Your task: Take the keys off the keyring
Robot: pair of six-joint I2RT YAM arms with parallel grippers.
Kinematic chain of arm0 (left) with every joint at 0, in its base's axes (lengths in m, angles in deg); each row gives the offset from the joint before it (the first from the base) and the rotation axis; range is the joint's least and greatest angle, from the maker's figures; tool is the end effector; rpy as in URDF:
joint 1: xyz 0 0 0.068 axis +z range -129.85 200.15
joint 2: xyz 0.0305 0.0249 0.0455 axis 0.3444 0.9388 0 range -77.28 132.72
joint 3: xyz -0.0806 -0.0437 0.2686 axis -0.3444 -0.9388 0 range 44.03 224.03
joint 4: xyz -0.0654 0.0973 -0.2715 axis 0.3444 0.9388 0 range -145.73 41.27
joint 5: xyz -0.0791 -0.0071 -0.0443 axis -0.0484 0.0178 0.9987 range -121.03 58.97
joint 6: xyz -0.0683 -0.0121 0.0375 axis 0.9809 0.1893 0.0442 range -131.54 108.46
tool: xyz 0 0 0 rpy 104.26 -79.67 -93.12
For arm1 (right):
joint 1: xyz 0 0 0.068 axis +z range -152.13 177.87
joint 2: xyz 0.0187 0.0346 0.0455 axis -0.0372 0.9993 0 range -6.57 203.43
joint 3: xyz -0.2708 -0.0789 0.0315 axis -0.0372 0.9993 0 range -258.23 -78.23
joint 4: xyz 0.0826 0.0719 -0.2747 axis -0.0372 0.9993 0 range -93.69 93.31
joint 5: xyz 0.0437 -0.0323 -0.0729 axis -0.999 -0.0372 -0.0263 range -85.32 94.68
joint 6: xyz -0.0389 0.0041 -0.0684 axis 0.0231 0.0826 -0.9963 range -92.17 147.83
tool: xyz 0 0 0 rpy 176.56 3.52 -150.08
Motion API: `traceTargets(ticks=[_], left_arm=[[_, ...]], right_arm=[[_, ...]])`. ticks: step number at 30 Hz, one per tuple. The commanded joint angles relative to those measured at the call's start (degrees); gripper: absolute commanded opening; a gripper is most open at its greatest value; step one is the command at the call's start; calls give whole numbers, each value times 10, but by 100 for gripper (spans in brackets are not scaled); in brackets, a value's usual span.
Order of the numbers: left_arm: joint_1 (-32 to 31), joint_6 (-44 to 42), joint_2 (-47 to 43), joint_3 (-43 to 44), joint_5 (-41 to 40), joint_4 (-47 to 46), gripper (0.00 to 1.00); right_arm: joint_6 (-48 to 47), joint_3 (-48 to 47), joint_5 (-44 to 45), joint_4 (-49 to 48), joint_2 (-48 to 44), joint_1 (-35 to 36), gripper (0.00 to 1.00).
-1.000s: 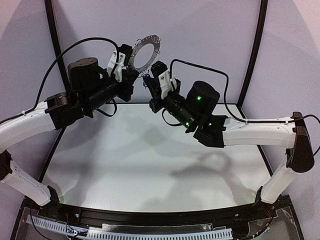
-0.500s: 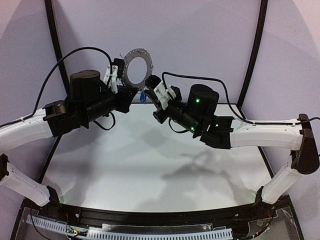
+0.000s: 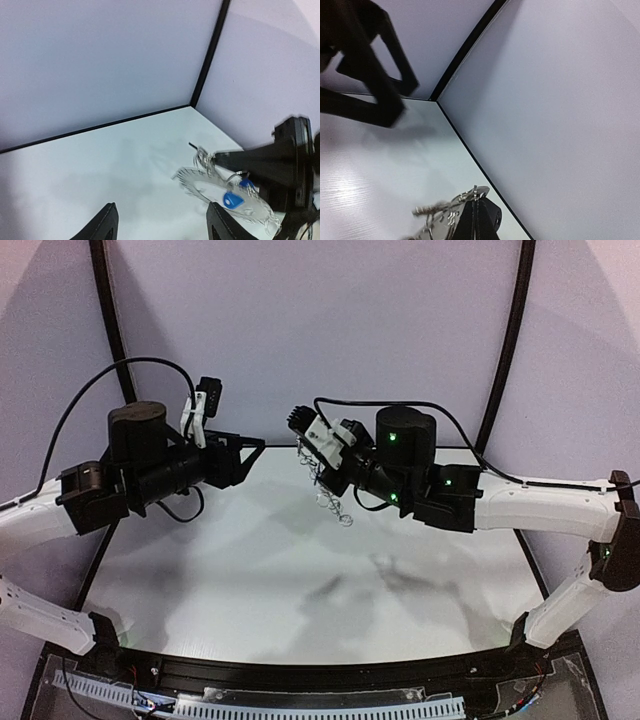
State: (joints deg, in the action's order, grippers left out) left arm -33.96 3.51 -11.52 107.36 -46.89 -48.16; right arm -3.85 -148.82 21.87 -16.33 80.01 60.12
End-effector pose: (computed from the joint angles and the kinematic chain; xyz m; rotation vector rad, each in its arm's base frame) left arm 0.2070 -0.2545 0.3884 0.3967 1.7378 -0.6400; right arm 0.2173 0.3702 0.3605 -1.0221 1.2687 0.1659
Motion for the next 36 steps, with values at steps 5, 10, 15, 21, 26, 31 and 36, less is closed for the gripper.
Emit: traceTargets(ticks=[5, 10, 15, 21, 26, 31, 36], left_arm=[[4, -99, -36, -39, 146, 3, 65], [4, -102, -5, -14, 127, 11, 62], [4, -125, 16, -1, 142, 11, 59], [4, -145, 31, 15, 193, 16, 54], [4, -172, 52, 38, 195, 34, 51], [4, -193, 71, 53, 197, 39, 46], [4, -222, 84, 55, 195, 48, 38]], right_arm=[[37, -25, -19, 78, -41, 5, 0], [40, -37, -34, 113, -42, 4, 0], [71, -69, -52, 174, -35, 5, 0], [169, -137, -84, 310, -16, 5, 0], [205, -148, -92, 342, -19, 5, 0], [226, -182, -115, 394, -3, 5, 0], [235, -190, -110, 410, -5, 5, 0]])
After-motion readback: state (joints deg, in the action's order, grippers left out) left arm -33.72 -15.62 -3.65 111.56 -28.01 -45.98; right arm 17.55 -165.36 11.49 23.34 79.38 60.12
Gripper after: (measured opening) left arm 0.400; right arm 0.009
